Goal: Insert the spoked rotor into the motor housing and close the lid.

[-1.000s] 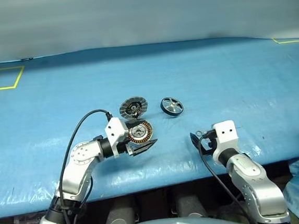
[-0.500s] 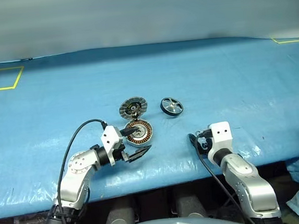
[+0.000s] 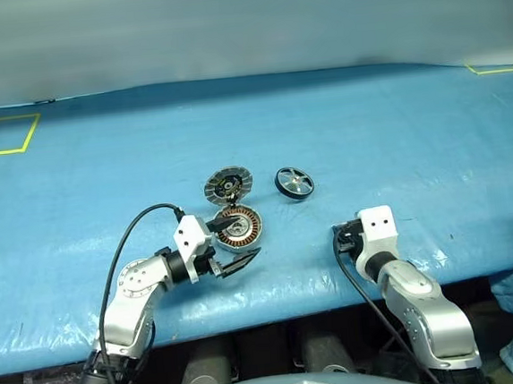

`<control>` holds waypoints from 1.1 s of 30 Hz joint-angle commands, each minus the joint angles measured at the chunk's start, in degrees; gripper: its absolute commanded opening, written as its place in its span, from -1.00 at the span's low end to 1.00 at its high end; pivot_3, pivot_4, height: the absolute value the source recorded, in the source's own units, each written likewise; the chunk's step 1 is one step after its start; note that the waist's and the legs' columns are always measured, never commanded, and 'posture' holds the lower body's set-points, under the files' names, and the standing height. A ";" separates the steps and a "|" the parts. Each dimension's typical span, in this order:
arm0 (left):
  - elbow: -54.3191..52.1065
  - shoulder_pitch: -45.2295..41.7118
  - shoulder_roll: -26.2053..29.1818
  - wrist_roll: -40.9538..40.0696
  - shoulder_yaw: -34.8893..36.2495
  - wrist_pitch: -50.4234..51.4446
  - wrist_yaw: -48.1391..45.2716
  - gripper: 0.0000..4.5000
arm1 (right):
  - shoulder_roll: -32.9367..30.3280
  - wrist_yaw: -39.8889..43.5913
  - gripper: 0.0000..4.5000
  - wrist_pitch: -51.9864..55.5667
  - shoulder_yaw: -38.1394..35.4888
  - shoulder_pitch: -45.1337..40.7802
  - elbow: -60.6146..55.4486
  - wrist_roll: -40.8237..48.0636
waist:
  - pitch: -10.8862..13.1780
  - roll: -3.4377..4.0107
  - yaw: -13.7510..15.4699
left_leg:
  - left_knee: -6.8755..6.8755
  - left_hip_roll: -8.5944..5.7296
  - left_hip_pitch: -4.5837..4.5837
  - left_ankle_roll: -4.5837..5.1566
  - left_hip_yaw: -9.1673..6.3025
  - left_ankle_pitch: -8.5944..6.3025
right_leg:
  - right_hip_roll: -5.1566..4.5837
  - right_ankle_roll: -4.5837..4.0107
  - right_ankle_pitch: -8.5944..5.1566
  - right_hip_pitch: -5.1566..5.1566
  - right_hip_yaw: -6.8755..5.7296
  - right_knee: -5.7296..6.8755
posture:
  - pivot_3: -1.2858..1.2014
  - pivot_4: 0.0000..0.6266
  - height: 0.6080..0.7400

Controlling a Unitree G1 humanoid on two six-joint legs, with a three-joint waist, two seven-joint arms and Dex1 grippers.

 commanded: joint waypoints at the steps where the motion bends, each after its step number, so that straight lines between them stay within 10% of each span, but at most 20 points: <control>1: -0.24 -0.69 -0.81 0.04 0.75 -2.02 0.82 0.82 | -1.09 1.07 -0.70 1.11 1.59 -0.13 -1.73 0.08 | 0.00 0.00 0.00 | -0.01 0.00 -0.02 0.00 0.00 0.00 | 0.00 0.00 0.00 -0.03 0.00 0.00 | 0.03 -0.52 1.00; 14: -0.37 2.07 0.98 -0.07 2.61 -6.15 0.43 0.82 | -4.13 8.68 -0.70 3.23 10.47 -9.02 -10.03 4.12 | 0.03 0.04 -0.09 | -0.09 0.00 -0.27 0.03 0.06 0.01 | 0.18 -0.06 -0.01 -0.35 0.01 0.00 | 0.03 -0.52 1.00; 33: -0.68 7.09 2.03 3.45 4.44 -7.76 7.22 0.82 | 1.36 12.32 -0.70 -1.10 23.21 -22.47 6.49 1.63 | 0.04 0.04 -0.13 | -0.16 -0.01 -0.32 0.02 0.07 0.01 | 0.22 -0.35 0.14 -0.42 -0.10 -0.01 | 0.03 -0.52 1.00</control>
